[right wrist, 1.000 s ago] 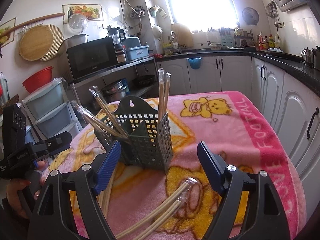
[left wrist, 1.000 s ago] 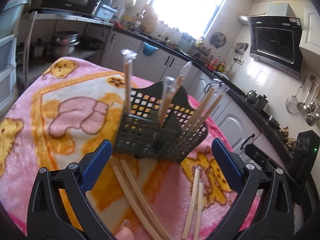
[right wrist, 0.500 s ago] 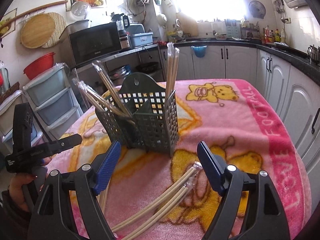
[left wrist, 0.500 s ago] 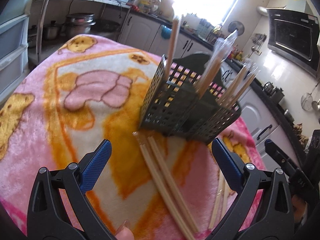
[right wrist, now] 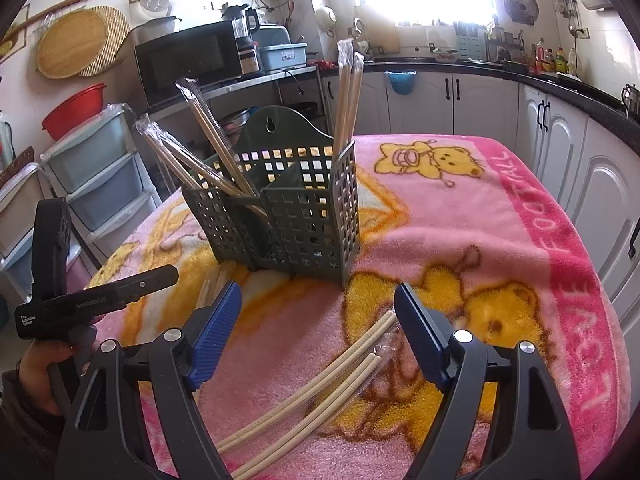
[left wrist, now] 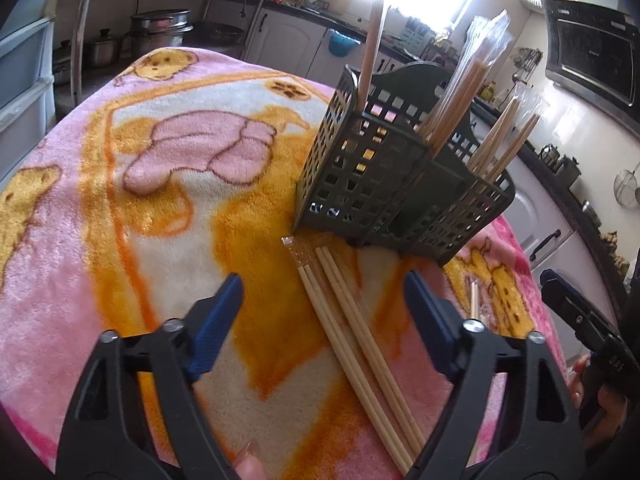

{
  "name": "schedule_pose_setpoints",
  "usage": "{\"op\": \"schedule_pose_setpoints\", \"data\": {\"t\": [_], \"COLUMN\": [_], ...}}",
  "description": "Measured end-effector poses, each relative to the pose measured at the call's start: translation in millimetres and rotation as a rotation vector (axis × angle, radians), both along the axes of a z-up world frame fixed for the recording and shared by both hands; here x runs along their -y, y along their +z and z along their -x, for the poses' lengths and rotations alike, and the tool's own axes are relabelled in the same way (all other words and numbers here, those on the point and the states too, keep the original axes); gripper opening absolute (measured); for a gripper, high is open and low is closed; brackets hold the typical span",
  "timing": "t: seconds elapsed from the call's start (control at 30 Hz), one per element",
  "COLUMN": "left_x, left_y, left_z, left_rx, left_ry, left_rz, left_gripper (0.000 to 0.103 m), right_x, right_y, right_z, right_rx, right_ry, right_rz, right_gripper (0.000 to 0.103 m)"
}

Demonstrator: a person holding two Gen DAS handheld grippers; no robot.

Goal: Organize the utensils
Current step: 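Move the left tool back to the loose chopsticks while the right tool follows, then close the left tool on a chopstick while the right tool grasps another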

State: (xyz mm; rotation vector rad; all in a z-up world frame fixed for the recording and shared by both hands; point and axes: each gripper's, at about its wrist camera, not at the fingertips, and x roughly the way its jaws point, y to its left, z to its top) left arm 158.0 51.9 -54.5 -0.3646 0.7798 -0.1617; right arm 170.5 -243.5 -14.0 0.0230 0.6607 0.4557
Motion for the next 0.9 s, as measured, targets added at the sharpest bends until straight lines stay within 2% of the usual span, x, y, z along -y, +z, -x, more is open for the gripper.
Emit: {"op": "schedule_pose_setpoints", "data": {"t": [0.07,0.2,0.3,0.5,0.9], "left_x": [2,6,7,9,8], "left_y": [-4,-15,-22,-29,-30], "left_z": [-2,-10,-15,-23,-43], "left_rx": [-0.016,-0.051,-0.077,-0.108,-0.133], "left_ry": [-0.007,-0.021,-0.022,-0.016,-0.011], "left_rz": [-0.003,-0.013,-0.016,-0.036,-0.070], "left_gripper": [0.061,0.042,0.035,0.030,0.028], "right_x": [0,1,2,7,12], "right_y": [-2,-8,-13,-23,-49], "right_z": [-2,-7,-11,-21,-58], "right_rx": [-0.007,-0.021,-0.032,-0.065,-0.173], "right_ry": [-0.002,-0.006,-0.013,-0.036,-0.068], "right_rz": [0.005,0.014,0.021,0.034,0.057], "right_gripper": [0.076,0.076,0.076,0.076,0.076]}}
